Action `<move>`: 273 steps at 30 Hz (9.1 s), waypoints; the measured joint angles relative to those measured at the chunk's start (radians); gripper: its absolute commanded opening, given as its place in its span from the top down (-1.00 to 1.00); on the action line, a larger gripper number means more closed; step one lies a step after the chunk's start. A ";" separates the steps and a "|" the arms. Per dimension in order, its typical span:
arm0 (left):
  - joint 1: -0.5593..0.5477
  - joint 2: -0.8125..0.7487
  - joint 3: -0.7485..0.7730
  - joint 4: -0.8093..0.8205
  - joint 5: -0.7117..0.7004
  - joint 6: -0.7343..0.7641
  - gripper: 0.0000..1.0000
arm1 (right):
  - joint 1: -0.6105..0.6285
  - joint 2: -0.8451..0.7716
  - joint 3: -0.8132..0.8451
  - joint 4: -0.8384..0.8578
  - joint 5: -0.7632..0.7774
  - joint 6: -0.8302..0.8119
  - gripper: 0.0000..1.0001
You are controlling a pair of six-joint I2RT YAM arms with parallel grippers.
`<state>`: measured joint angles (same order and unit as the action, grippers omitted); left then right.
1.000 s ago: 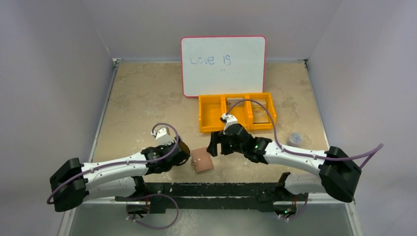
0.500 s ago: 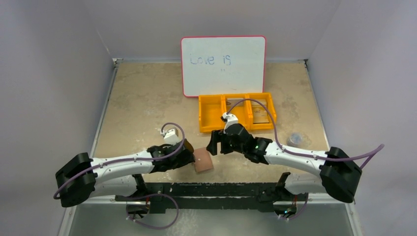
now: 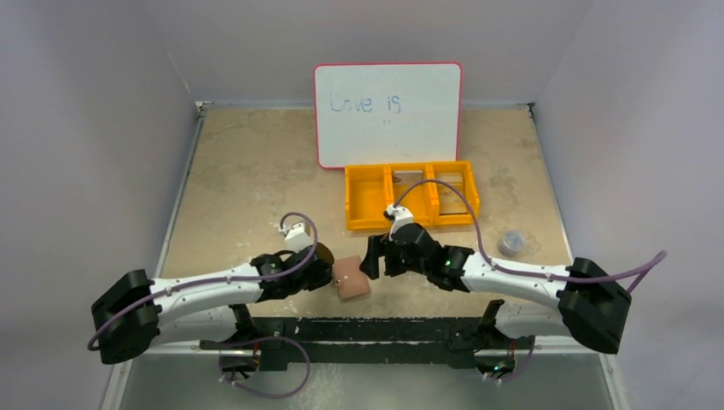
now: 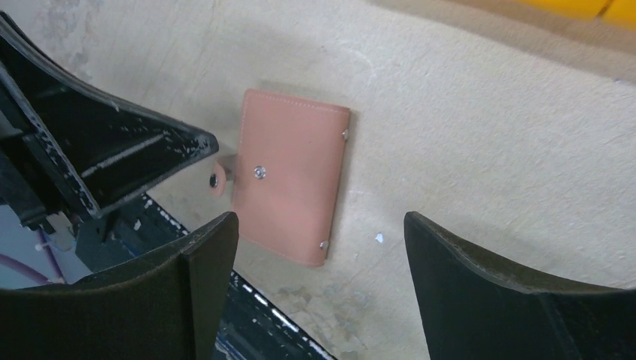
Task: Take the credit cards out of the card holder
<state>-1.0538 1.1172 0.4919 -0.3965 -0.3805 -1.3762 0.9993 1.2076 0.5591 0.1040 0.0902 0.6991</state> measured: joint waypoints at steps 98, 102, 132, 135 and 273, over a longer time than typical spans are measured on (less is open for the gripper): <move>0.000 0.285 0.245 0.172 -0.024 0.179 -0.22 | 0.124 -0.413 -0.200 -0.346 0.389 0.632 0.08; 0.000 0.347 0.293 0.161 -0.021 0.206 -0.21 | 0.119 -0.430 -0.204 -0.446 0.405 0.733 0.04; -0.029 0.500 0.403 -0.010 -0.061 0.318 1.00 | -0.068 -0.181 -0.004 -0.513 0.409 0.555 -0.03; -0.029 0.496 0.402 0.000 -0.054 0.326 1.00 | -0.077 -0.180 0.005 -0.500 0.406 0.494 0.07; -0.015 0.201 0.203 0.008 -0.098 0.180 1.00 | -0.051 0.260 0.141 -0.111 0.119 0.092 0.25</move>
<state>-1.0687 1.3178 0.6952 -0.3889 -0.4789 -1.1965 0.9485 1.4677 0.6998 -0.0074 0.2089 0.7914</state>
